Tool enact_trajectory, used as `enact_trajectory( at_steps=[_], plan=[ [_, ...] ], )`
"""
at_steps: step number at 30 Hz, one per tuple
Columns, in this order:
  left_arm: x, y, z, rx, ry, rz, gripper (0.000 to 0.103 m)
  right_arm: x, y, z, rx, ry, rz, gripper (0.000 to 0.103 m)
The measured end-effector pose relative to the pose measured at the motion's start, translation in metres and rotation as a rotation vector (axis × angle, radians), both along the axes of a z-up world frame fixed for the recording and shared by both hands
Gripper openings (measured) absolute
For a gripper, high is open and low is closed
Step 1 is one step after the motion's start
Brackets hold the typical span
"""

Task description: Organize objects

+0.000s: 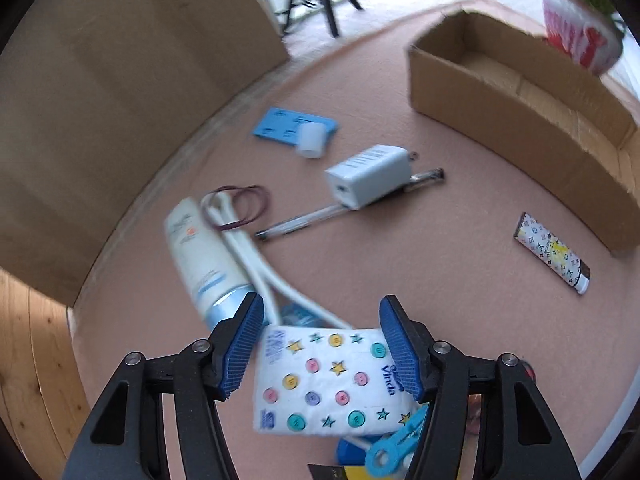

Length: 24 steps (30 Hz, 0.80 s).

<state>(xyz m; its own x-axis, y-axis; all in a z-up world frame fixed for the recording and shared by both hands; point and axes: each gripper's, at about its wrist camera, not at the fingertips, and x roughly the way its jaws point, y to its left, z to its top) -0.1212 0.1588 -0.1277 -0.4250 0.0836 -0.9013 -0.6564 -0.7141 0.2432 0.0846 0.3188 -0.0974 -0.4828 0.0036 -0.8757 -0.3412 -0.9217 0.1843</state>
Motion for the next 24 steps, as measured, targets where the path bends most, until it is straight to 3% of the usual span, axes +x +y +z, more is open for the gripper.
enact_trajectory(
  at_steps=[4,8,18,24],
  plan=[
    [0.002,-0.053,0.045,0.145,0.066,0.16,0.063,-0.016,-0.02,0.001,0.005,0.004,0.062,0.044],
    [0.019,-0.1,0.064,0.201,0.102,0.259,0.063,-0.035,-0.037,0.006,0.013,0.022,0.135,0.045],
    [0.061,-0.17,0.038,0.28,0.016,0.436,0.063,-0.112,-0.096,0.02,-0.069,0.063,0.369,0.045],
    [0.073,-0.175,0.021,0.276,-0.012,0.45,0.063,-0.132,-0.152,0.01,-0.183,0.032,0.545,0.045]
  ],
)
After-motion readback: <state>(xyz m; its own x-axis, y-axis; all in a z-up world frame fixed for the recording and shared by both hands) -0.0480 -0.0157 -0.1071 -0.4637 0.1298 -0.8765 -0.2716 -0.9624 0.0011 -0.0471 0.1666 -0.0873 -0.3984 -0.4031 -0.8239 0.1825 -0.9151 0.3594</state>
